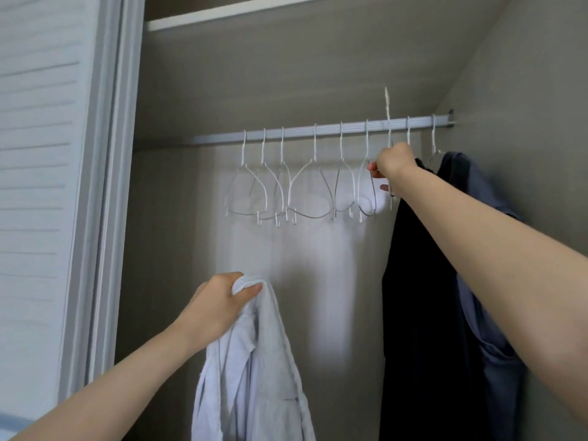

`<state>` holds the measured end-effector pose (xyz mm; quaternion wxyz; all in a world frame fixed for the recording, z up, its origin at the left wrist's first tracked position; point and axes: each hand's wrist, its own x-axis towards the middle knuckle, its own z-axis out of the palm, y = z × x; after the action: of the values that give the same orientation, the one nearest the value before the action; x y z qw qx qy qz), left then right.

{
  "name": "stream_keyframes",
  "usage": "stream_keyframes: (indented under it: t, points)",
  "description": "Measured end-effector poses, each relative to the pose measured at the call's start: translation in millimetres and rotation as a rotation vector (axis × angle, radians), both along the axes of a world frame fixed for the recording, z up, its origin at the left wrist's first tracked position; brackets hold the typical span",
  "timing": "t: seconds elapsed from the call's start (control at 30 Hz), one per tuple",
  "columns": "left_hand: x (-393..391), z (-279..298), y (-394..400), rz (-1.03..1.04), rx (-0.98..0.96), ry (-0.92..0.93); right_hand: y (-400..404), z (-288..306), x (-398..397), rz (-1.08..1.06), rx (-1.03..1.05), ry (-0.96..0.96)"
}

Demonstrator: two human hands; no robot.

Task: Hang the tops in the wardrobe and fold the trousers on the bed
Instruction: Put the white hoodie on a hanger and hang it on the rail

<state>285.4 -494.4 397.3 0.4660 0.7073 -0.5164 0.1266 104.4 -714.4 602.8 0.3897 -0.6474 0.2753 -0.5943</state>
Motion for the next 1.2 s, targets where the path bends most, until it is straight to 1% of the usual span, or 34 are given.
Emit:
stream_keyframes:
  t: [0.1,0.2,0.27,0.4,0.47,0.53,0.6,0.67,0.8,0.93,1.03,1.1,1.2]
  points:
    - [-4.8,-3.1,1.2,0.023,0.124,-0.041,14.4,-3.2,-5.3,-0.015,-0.101,0.031]
    - [-14.7,-6.3,5.5,-0.004,0.130,0.013,33.1,-18.5,-15.3,-0.038,-0.149,0.045]
    - [-22.5,-6.3,11.1,-0.023,0.106,0.084,48.8,-30.8,-23.8,-0.016,-0.171,0.050]
    - [-43.8,-14.2,26.2,-0.069,-0.009,0.327,94.0,-64.5,-51.8,0.059,-0.136,0.005]
    - [-50.9,-21.5,34.6,-0.066,-0.027,0.371,119.3,-88.1,-68.6,0.111,-0.123,-0.008]
    - [-57.5,-33.1,43.9,-0.028,0.035,0.335,145.7,-117.9,-91.6,0.152,-0.136,0.018]
    - [-60.0,-45.2,48.4,0.032,0.094,0.253,168.5,-147.5,-113.7,0.157,-0.129,0.106]
    - [-61.5,-58.7,53.2,0.088,0.147,0.204,188.3,-173.6,-134.6,0.186,-0.076,0.190]
    - [-59.8,-86.9,61.7,0.122,0.184,0.251,219.4,-210.1,-170.0,0.298,0.048,0.257]
    - [-58.2,-102.8,65.3,0.160,0.168,0.308,226.6,-235.6,-195.1,0.368,0.163,0.394]
    - [-55.5,-107.7,67.4,0.181,0.148,0.368,221.1,-245.9,-217.4,0.541,0.278,0.351]
    - [-51.5,-110.2,68.3,0.203,0.147,0.371,216.0,-249.4,-232.7,0.730,0.373,0.309]
    - [-42.3,-111.6,69.6,0.228,0.139,0.339,205.2,-254.7,-250.7,0.999,0.473,0.332]
